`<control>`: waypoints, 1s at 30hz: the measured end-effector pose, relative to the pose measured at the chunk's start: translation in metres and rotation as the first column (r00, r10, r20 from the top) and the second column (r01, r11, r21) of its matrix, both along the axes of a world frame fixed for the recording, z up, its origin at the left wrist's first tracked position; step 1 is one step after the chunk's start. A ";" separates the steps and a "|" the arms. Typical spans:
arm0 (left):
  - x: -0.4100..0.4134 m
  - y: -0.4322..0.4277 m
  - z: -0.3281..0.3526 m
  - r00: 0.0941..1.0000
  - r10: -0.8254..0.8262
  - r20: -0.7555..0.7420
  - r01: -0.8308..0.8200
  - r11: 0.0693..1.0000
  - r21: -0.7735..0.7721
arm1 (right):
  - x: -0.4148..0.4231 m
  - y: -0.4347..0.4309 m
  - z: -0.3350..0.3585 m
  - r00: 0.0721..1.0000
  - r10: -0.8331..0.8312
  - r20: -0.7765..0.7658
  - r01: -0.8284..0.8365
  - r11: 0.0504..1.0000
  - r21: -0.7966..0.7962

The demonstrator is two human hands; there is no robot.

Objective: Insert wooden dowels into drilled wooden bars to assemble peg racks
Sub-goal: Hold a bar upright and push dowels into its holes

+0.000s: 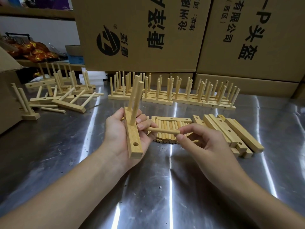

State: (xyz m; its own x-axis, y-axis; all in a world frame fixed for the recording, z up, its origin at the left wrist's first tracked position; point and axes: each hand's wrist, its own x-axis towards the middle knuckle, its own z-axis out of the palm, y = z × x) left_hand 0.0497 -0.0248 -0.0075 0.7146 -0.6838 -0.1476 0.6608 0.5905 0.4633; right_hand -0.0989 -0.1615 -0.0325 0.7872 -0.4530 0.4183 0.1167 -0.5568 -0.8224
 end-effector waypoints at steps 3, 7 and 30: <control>0.000 0.000 0.000 1.000 0.010 -0.010 -0.010 1.000 -0.001 | 0.000 0.001 -0.001 0.999 0.042 0.005 -0.042 0.999 0.000; -0.002 -0.001 -0.001 1.000 -0.006 -0.027 0.005 1.000 -0.013 | 0.002 0.004 -0.001 0.997 0.066 0.034 -0.065 0.997 -0.047; -0.007 0.005 0.001 0.993 -0.112 0.036 0.117 0.979 -0.168 | 0.001 0.005 -0.001 0.989 0.147 -0.008 -0.147 0.989 0.035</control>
State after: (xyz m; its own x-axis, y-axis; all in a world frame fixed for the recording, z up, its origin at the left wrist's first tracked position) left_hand 0.0432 -0.0201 -0.0067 0.6321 -0.7749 -0.0051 0.7177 0.5829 0.3808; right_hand -0.0974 -0.1569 -0.0333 0.8507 -0.3460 0.3957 0.1861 -0.5057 -0.8424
